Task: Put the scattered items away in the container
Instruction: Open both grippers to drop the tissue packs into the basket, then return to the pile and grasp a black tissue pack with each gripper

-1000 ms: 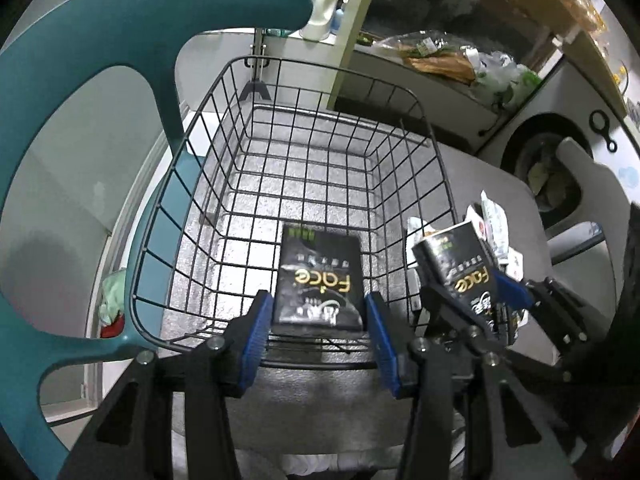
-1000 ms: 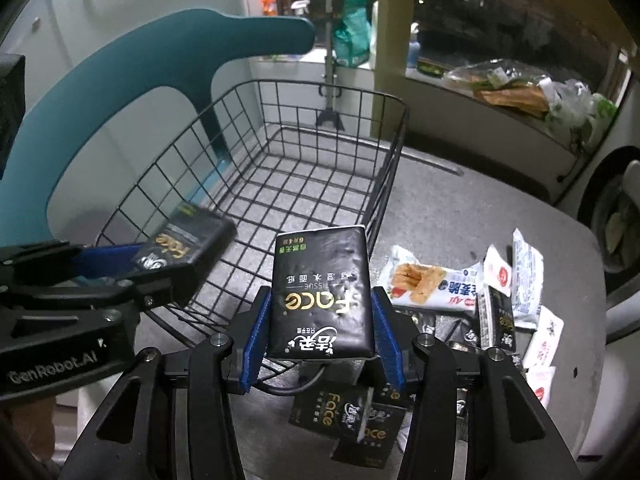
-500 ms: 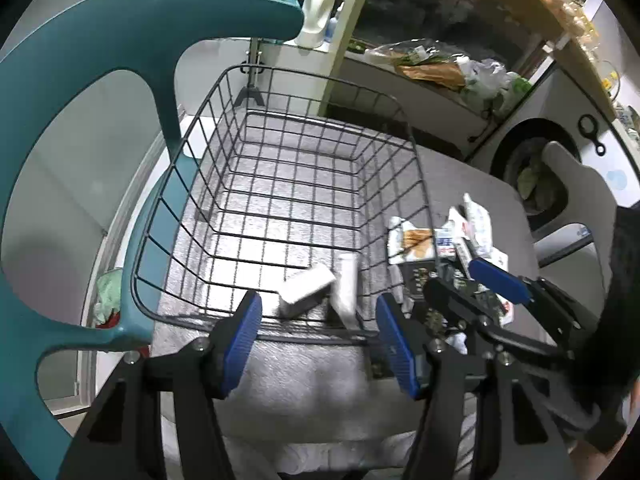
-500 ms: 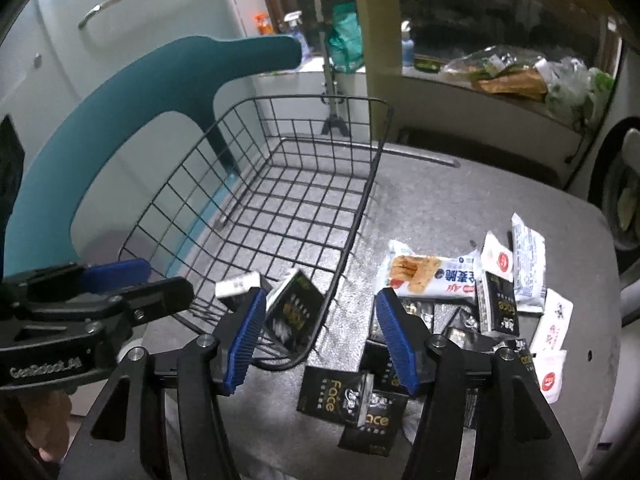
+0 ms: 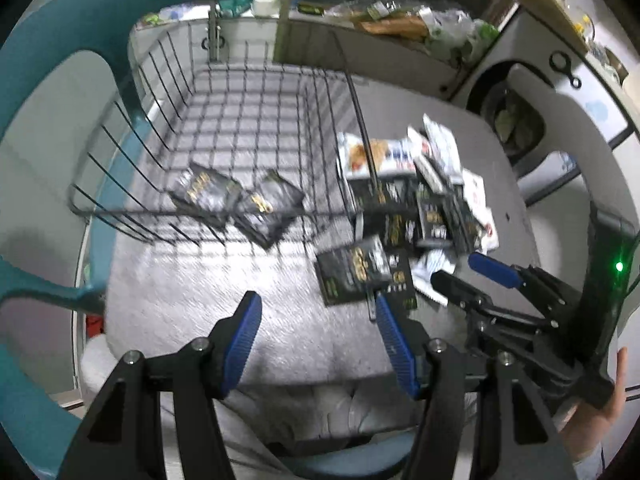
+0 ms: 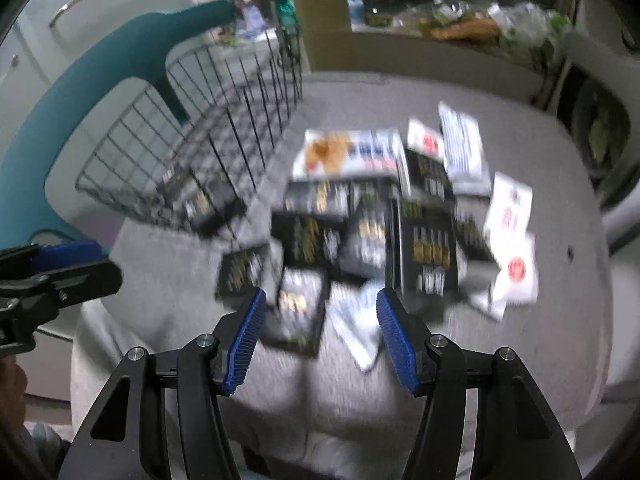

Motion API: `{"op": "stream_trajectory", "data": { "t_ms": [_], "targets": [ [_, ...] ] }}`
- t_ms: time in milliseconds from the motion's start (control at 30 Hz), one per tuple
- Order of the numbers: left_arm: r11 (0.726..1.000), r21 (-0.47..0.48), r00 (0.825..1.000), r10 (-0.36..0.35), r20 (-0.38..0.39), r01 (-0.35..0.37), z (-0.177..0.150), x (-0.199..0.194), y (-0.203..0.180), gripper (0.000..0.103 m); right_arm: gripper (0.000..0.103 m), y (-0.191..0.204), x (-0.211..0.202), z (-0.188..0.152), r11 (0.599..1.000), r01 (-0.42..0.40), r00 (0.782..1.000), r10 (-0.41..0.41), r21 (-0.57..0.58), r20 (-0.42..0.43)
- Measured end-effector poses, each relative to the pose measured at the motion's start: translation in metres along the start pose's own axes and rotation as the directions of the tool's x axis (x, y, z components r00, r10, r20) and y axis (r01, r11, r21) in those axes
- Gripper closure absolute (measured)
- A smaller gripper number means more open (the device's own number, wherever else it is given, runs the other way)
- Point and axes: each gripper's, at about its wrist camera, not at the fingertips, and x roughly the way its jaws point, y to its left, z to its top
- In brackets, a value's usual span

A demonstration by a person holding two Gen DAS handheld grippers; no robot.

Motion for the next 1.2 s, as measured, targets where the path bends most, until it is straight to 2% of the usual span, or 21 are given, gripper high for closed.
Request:
{"op": "stream_trajectory", "data": {
  "t_ms": [200,400,767,1067,1133,1200],
  "targets": [
    [1.000,-0.017,0.998,0.015,-0.063,-0.016,-0.008,0.048,-0.010,0.037,0.045,0.005,0.024,-0.030,1.000,-0.003,0.998,0.002,-0.014,-0.057],
    [1.000,-0.028,0.999,0.002,-0.053,-0.004,0.001,0.058,-0.018,0.037,0.045,0.018,0.036,-0.043,0.999,-0.003,0.998,0.001,-0.042,-0.060],
    [0.997,-0.080,0.997,-0.016,-0.078,0.010,0.015,0.080,-0.012,0.035,0.045,0.023,0.048,-0.042,1.000,-0.022,0.999,0.022,0.008,-0.031],
    [0.993,-0.115,0.996,-0.044,-0.077,0.035,0.020,0.088,-0.009,0.032,0.045,0.030,0.054,-0.036,1.000,-0.001,1.000,0.001,0.012,-0.015],
    [0.994,-0.103,0.996,-0.044,-0.077,0.036,0.022,0.088,-0.010,0.032,0.048,0.033,0.054,-0.036,1.000,0.018,1.000,-0.018,-0.007,-0.020],
    [0.996,-0.087,0.997,-0.034,-0.075,0.027,0.020,0.087,-0.011,0.033,0.060,0.033,0.052,-0.038,1.000,0.020,1.000,-0.020,-0.022,-0.024]
  ]
}}
